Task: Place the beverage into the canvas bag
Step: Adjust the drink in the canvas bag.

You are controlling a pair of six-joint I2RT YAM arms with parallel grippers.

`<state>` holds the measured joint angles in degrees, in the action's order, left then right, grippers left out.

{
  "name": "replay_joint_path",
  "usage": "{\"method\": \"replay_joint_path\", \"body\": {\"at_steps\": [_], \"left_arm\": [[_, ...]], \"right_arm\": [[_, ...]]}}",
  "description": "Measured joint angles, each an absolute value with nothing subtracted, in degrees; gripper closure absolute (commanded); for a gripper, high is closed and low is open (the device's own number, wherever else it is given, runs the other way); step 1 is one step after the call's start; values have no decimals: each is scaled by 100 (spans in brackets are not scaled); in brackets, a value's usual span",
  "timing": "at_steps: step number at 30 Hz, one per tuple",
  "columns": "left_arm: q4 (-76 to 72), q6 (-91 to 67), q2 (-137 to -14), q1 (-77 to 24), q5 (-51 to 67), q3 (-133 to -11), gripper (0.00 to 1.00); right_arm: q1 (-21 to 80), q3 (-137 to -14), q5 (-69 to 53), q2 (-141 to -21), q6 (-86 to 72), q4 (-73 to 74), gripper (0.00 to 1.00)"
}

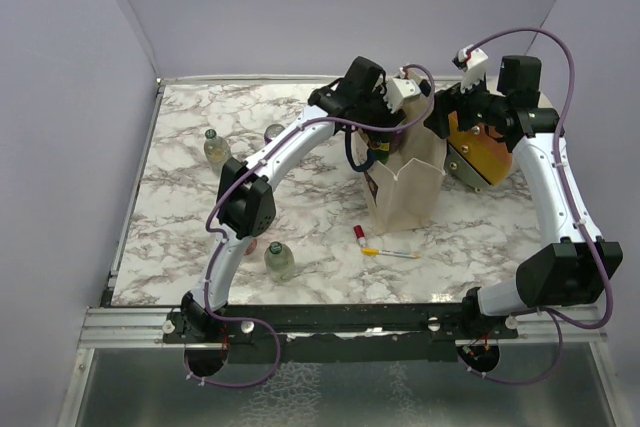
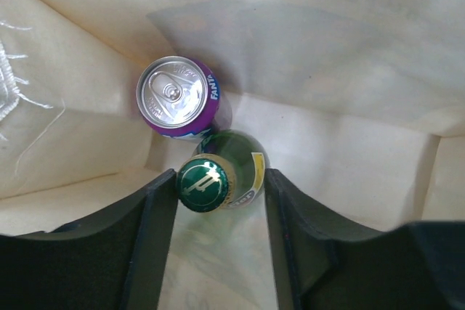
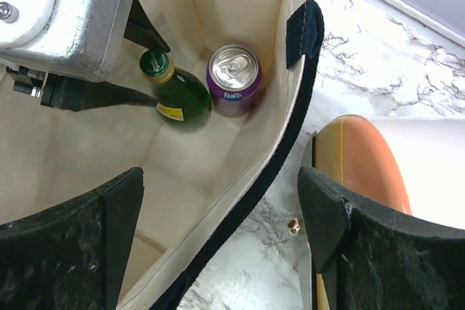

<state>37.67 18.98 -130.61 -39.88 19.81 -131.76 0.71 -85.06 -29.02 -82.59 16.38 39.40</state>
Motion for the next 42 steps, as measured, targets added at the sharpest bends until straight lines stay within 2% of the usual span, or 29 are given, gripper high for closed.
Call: {"method": "replay_joint_path", "body": {"at_steps": [5,7,9,14,42], "left_arm": [[3767,1918,-13063,-3972,1944,-13176,58],[3728,1890,-13063,-3972,1935,-13170,64],[3625,1841,-13063,-3970,1900,-13144,71],[3516,1691,-13076,-3975,1883,-13133,100],[1424,1096,-12750,-3625,1839,-11789,100]], "right_arm": [[71,-8479,-2902,-8246,1638,3938,14],[69,-8462,-2902,-8239,1638,3940,14],[71,-8447,-2902,-8237,1638,3938,14],[71,-8436,-2902,-8237,1638,3938,14],[71,-8320,-2777,-8239,1640,3938,12]]}}
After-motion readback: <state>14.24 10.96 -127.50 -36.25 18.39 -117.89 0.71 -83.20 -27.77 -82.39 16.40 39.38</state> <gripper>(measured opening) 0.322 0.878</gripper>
